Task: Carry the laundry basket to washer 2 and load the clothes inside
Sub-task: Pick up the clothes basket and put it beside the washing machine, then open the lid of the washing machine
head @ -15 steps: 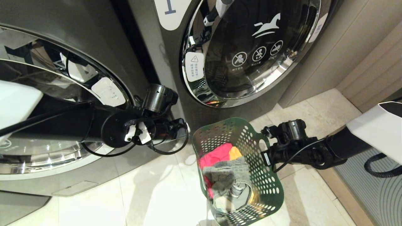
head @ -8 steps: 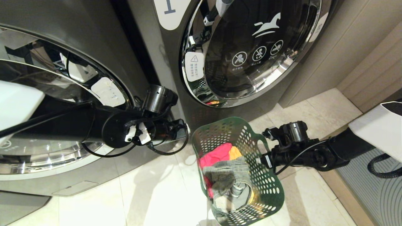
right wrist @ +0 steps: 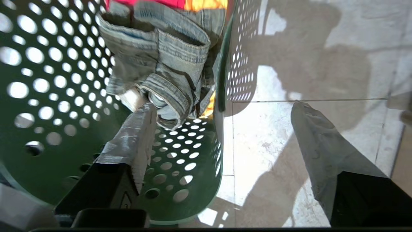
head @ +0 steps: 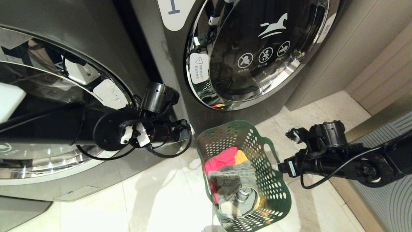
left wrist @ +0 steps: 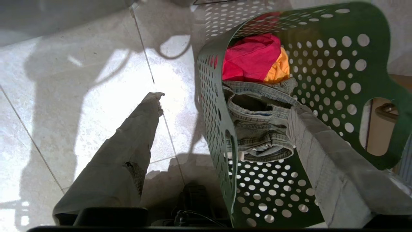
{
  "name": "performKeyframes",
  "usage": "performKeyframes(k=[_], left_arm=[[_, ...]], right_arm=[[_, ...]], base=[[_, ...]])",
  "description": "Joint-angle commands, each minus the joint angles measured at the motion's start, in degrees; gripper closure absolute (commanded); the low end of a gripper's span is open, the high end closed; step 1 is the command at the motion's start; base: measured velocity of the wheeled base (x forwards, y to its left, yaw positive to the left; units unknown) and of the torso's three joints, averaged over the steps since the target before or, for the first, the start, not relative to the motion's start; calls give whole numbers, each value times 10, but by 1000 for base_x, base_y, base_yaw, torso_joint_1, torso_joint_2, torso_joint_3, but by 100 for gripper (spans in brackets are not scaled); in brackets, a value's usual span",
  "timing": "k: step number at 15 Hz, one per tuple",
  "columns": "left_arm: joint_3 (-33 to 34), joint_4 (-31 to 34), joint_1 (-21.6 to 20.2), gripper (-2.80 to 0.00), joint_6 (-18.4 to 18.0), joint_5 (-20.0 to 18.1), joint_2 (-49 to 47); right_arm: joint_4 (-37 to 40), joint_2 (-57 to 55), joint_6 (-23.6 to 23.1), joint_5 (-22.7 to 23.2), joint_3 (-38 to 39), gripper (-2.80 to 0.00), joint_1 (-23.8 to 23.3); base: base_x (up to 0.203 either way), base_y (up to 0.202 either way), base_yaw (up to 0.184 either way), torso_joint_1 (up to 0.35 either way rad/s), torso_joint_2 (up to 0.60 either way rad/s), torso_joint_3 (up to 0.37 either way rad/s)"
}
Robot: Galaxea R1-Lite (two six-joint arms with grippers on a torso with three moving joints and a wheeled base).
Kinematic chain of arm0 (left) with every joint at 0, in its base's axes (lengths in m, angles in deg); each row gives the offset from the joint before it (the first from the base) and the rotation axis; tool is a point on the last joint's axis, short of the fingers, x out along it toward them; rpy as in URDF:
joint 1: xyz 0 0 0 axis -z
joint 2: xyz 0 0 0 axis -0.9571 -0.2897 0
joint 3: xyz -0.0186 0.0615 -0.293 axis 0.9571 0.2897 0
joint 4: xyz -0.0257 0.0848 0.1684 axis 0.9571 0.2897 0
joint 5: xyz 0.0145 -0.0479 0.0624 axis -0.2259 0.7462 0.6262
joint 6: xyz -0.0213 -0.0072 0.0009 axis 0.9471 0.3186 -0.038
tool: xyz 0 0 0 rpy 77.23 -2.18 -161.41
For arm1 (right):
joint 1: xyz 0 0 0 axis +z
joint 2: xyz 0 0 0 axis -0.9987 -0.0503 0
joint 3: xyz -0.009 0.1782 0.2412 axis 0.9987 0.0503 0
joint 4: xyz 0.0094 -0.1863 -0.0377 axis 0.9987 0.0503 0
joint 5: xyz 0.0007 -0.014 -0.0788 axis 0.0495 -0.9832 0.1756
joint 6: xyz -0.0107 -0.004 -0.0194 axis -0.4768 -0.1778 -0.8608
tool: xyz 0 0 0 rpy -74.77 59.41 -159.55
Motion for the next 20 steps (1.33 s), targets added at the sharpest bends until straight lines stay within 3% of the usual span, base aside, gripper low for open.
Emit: performKeyframes(k=[1,2,3,8,13,17,20], left_arm=[[19,0,0,-280,1,2,32],[37,0,0,0,1,2,53],[56,0,0,0,0,2,70],[97,4,-1,0,-4,4,143],[131,119,-46,0,-33,4,271],[188,202,-73,0,-55,8,394],[276,232,-97,0,-61,71,436]], right_arm=[[0,72,13,0,20,-280,0],[0,94,19,-1,30,-280,0],[0,108,22,-2,44,0,2],[-2,172,39,-4,75,0,12],[10,324,40,-59,110,0,11],[153,473,44,-86,133,0,3],[193,519,60,-98,168,0,-70]], base=[[0,0,0,0,0,0],[0,0,0,0,0,0],[0,0,0,0,0,0],[0,0,0,0,0,0],[0,0,0,0,0,0],[0,0,0,0,0,0],[0,0,0,0,0,0]])
